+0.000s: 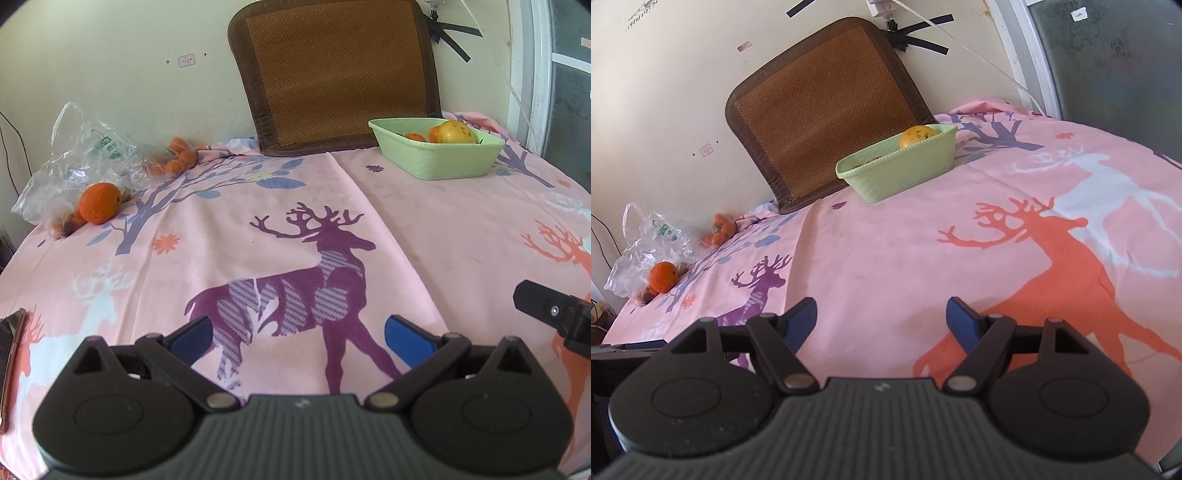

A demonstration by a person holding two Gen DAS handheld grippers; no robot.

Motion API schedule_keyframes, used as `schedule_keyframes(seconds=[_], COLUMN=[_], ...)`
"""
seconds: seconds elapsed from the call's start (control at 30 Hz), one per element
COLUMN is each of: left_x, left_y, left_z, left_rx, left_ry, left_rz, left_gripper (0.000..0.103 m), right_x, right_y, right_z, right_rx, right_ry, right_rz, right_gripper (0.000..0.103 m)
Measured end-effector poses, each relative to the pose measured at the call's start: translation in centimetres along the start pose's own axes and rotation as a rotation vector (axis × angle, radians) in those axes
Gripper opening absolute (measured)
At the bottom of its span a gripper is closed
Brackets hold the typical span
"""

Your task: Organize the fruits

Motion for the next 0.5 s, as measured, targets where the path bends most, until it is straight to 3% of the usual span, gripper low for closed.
schedule_keyframes(seconds=[0.5], left_x=[0.3], left_y=[1.5], left_z=[0.6], left_rx=[-0.030], left_ry=[0.021], left_rz=[0.015], left_gripper=[0.103], right_x=[0.1], right_y=[1.1], right_z=[0.6], right_rx=[-0.029], right_ry=[-0.001], right_rz=[-0.024], right_gripper=[0.079])
Point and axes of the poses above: each gripper's, at about its wrist camera, not at the fingertips, and z roughly the way its jaws point, x to its left, y to its top, the point moved 8 cm from there along z, roughly the way its jaws point, and after that the axes turned 6 degrees about -x, right-handed, at the moved point
